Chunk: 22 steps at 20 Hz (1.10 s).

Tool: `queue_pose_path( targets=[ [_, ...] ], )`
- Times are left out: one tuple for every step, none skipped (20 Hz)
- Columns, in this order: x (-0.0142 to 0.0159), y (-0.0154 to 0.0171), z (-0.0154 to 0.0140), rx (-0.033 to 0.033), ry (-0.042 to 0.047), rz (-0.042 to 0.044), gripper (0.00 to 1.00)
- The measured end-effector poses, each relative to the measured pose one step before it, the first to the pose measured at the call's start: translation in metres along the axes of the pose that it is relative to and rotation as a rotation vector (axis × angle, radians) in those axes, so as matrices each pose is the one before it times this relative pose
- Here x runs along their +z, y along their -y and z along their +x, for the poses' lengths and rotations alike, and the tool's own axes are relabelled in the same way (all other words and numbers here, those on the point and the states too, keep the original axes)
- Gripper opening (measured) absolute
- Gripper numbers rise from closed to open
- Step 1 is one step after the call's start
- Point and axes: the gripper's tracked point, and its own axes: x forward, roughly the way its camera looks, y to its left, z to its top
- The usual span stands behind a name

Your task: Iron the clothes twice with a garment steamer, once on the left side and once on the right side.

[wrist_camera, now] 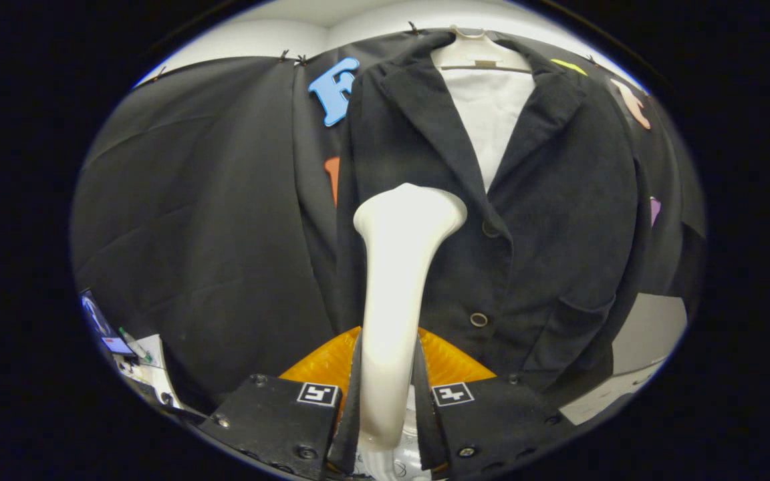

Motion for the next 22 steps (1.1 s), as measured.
queue_pose_path(
  targets=[
    [-0.00749,0.00248,0.0012,-0.00191,-0.01329,0.00446,0.38],
    [-0.00614,0.00208,0.00019,-0.00169,-0.01181,0.00241,0.38],
    [-0.00469,0.00194,0.00208,-0.0026,-0.0102,0.00104,0.38],
    [-0.0022,0.00218,0.00234,-0.00353,-0.00753,0.00023,0.38],
    [-0.00326,0.00208,0.00053,-0.00296,-0.00563,-0.00022,0.38],
    [-0.00282,0.0021,0.00029,-0.00107,-0.00242,0.00472,0.38],
    [-0.00523,0.00174,-0.00157,0.00015,-0.00664,0.00203,0.38],
    [-0.00502,0.00183,0.00021,-0.00067,-0.00849,0.00425,0.38],
    [-0.00393,0.00085,0.002,-0.00037,-0.00884,0.00309,0.38],
    [-0.00404,0.00119,0.00144,-0.0003,-0.00681,0.00297,0.38],
    [-0.00641,0.00018,-0.00112,-0.00048,-0.00727,-0.00124,0.38],
    [-0.00521,0.00027,0.00109,0.00056,-0.00767,-0.00243,0.38],
    [-0.00625,-0.00061,0.00034,0.00356,-0.0087,-0.00029,0.38],
    [-0.00473,-0.00096,0.00149,0.00512,-0.0103,-0.00221,0.38],
    [-0.00727,-0.00028,0.00203,0.00142,-0.01422,-0.00414,0.38],
    [-0.00591,0.00076,0.00314,0.00029,-0.01255,-0.00244,0.38],
    [-0.00739,-0.0003,0.00142,-0.00021,-0.01215,0.00004,0.38],
    [-0.00726,0.0004,0.00273,-0.00047,-0.01206,0.00124,0.38],
    [-0.00355,-0.00165,0.0037,0.002,-0.01344,-0.00034,0.38],
    [-0.00347,-0.00172,0.00289,0.00329,-0.01387,-0.00262,0.38],
    [-0.0039,-0.0026,0.00134,0.00196,-0.01206,-0.00284,0.38],
    [-0.00281,0.00049,0.00145,0.00028,-0.00836,-0.00192,0.38]
  ],
)
